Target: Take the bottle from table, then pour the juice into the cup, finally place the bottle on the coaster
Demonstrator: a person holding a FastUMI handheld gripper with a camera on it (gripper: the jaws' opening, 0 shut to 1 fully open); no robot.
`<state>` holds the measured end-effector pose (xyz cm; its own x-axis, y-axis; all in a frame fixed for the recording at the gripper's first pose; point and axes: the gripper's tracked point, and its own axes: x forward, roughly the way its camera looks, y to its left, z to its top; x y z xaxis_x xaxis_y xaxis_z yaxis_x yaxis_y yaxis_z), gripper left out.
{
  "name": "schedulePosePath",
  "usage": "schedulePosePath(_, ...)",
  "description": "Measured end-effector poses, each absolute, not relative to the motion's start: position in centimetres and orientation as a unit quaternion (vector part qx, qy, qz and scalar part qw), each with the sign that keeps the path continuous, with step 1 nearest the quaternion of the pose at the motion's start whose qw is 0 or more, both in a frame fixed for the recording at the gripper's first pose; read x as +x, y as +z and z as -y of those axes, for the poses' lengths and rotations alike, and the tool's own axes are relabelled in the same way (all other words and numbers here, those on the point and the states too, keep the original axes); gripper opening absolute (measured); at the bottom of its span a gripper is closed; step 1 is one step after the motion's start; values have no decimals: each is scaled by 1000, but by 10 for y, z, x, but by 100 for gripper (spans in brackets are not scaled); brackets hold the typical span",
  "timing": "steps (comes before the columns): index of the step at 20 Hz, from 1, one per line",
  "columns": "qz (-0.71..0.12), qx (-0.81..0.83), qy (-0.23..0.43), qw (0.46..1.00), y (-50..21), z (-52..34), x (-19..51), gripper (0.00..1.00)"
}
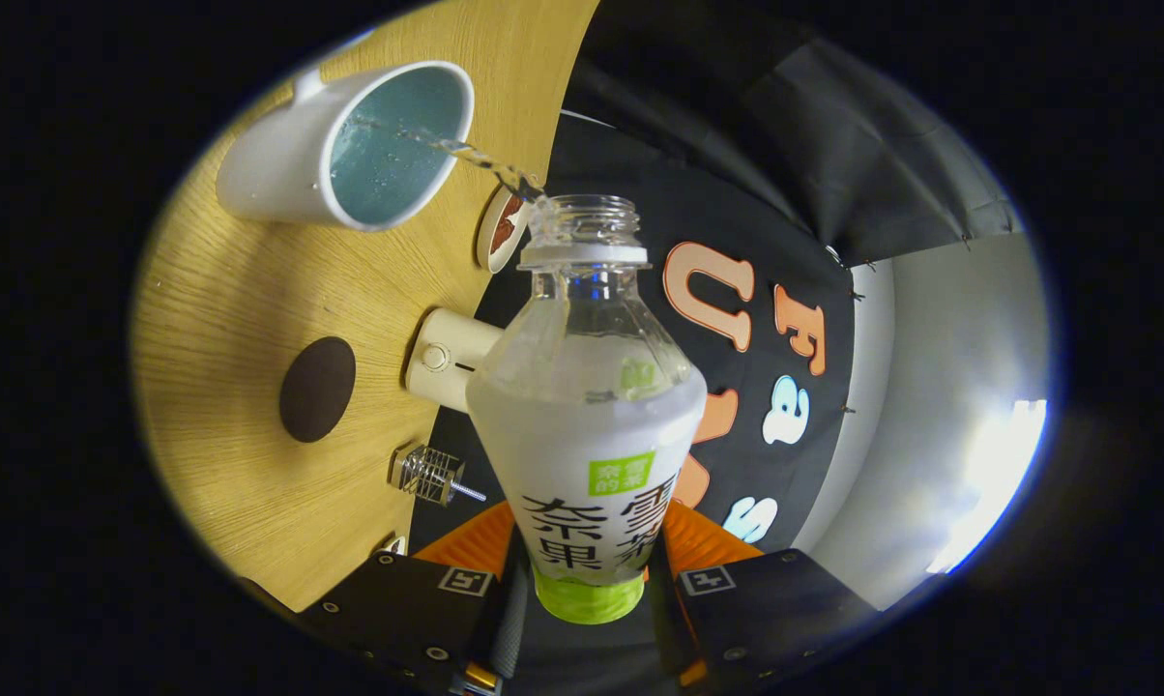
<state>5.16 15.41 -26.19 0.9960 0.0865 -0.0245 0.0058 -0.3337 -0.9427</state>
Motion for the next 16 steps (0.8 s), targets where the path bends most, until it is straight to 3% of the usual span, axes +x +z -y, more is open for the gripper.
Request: schedulePosePath(16,30,-837,70,542,-264,-174,55,56)
